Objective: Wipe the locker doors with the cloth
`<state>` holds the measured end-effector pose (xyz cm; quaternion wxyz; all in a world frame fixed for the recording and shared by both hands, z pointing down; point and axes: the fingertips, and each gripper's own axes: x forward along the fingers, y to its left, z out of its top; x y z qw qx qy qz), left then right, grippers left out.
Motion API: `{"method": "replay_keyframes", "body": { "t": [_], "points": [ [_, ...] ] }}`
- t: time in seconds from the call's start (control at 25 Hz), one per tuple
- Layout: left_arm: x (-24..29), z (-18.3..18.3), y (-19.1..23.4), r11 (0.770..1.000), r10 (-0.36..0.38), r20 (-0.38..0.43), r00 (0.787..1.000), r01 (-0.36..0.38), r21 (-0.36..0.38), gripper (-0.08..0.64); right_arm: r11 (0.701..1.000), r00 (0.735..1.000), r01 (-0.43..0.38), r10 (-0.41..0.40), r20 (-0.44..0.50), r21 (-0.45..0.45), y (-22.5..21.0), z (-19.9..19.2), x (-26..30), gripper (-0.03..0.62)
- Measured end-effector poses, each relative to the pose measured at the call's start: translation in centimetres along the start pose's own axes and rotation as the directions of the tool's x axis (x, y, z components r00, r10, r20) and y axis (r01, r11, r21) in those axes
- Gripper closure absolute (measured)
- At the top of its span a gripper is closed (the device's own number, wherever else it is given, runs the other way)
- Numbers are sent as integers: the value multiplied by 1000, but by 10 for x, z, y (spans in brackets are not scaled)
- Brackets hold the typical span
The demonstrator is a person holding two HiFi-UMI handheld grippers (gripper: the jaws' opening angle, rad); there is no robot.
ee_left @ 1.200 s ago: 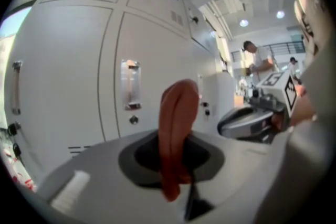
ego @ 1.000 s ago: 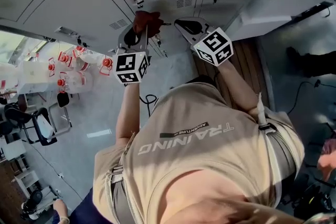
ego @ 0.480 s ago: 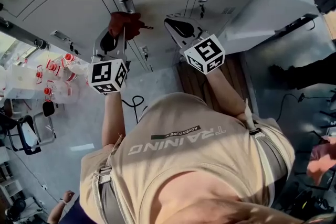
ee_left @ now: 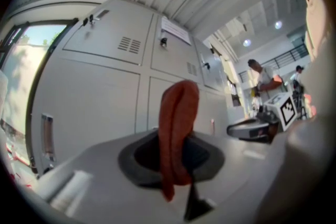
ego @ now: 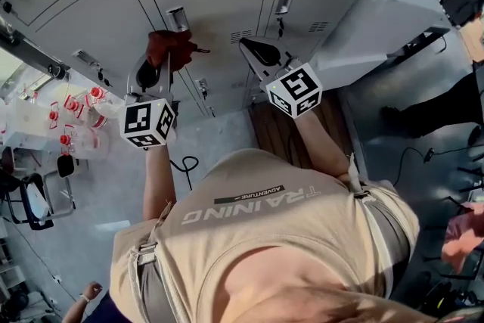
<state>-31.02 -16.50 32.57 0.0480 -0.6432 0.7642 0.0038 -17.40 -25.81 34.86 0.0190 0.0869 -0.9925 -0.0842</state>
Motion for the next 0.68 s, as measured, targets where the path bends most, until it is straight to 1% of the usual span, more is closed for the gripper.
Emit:
{"method": "replay_keyframes", "body": {
  "t": [0.08,0.16,0.32,0.44,0.52,0.68],
  "points": [
    [-5,-2,-6,1000,-5,20,1000,5,-17,486,1000,1000,7,-7,-19,14,1,-12,-3,577],
    [-8,-5,-11,1000,7,30,1000,-6,-27,486,1000,999,5,-4,-40,19,5,-25,-5,577],
    [-15,-24,-16,999,20,-3,1000,-20,-43,485,1000,999,18,-17,-40,20,17,-35,-7,577],
    [-23,-42,-17,996,36,-27,999,-38,-76,485,999,999,35,-34,-35,5,18,-35,-8,577],
    [-26,-50,-18,995,45,-43,998,-49,-92,485,999,999,41,-40,-33,14,17,-36,-9,577],
    [-27,-54,-20,996,41,-58,997,-46,-76,485,998,998,49,-48,-27,35,14,-39,-15,577]
  ]
}}
